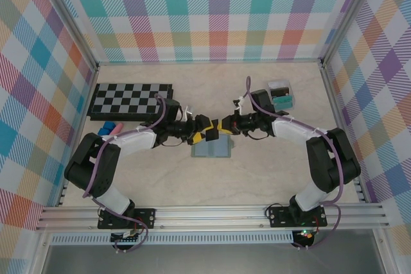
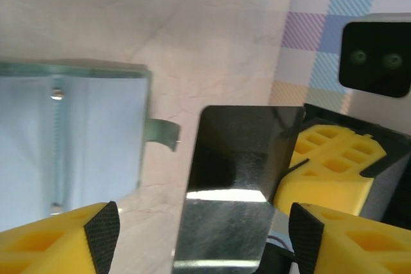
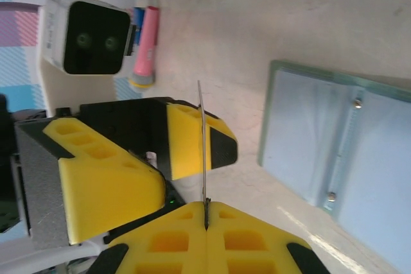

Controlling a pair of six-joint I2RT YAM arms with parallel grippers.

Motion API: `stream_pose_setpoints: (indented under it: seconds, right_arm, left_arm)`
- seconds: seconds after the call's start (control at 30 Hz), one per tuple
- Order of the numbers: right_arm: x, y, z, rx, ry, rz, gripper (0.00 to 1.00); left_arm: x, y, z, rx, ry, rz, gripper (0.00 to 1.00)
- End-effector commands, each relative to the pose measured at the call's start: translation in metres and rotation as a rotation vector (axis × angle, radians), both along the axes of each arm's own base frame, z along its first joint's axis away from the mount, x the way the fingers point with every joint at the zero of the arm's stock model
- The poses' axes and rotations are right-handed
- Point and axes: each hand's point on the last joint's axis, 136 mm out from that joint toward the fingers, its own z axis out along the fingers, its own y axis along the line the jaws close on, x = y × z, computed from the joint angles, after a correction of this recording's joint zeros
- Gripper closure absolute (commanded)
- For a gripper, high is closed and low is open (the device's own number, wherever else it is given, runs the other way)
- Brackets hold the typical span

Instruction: Take the credit cards out of the card holder

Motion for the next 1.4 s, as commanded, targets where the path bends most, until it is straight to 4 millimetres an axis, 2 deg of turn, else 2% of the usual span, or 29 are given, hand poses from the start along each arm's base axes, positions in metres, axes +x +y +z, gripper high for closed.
stream_pose_setpoints:
  seconds: [0.0,0.3,0.37,0.43,0.53,0.6,0.7,0.8,1.0,1.03,1.1,1.13,1.27,1.37]
  right_arm:
    - [-0.006,0.006,0.034,0.128,-0.033,0.057,1.0]
    - [-0.001,0.001,0.039,0.154,-0.027,0.045,1.0]
    - [-0.003,0.002,0.04,0.166,-0.027,0.056,0.97]
    - [-0.005,0.002,0.043,0.181,-0.034,0.067,0.87]
    - [-0.007,0.004,0.048,0.199,-0.035,0.082,0.73]
    - [-0.008,0.006,0.05,0.205,-0.032,0.09,0.69]
    - [-0.008,0.011,0.053,0.216,-0.024,0.103,0.68]
    - [-0.007,0.017,0.055,0.226,-0.023,0.12,0.69]
    - [-0.003,0.018,0.057,0.218,-0.028,0.097,0.83]
    - [-0.002,0.017,0.057,0.208,-0.033,0.086,0.87]
    - [0.002,0.014,0.055,0.171,-0.038,0.056,0.98]
    - [0.003,0.011,0.054,0.152,-0.039,0.04,1.0]
    - [0.015,-0.012,0.051,-0.028,-0.065,-0.072,1.0]
    - [0.032,-0.042,0.046,-0.216,-0.069,-0.196,1.0]
  left_arm:
    - [0.003,-0.004,0.036,-0.109,-0.063,-0.018,0.33]
    - [0.009,-0.005,0.05,-0.158,-0.09,0.015,0.8]
    - [0.011,-0.004,0.05,-0.156,-0.097,0.026,0.9]
    - [0.013,-0.004,0.051,-0.164,-0.098,0.038,1.0]
    - [0.014,-0.005,0.053,-0.181,-0.095,0.042,1.0]
    - [0.015,-0.006,0.056,-0.196,-0.098,0.044,1.0]
    - [0.016,-0.008,0.06,-0.211,-0.1,0.04,1.0]
    - [0.017,-0.009,0.063,-0.218,-0.101,0.039,1.0]
    - [0.016,-0.007,0.059,-0.196,-0.091,0.046,1.0]
    - [0.016,-0.006,0.057,-0.185,-0.085,0.048,0.95]
    - [0.016,-0.002,0.052,-0.158,-0.07,0.057,0.72]
    - [0.016,0.001,0.048,-0.138,-0.061,0.066,0.63]
    - [0.014,0.02,0.027,0.016,-0.015,0.117,0.27]
    - [0.012,0.04,0.014,0.156,0.0,0.137,0.12]
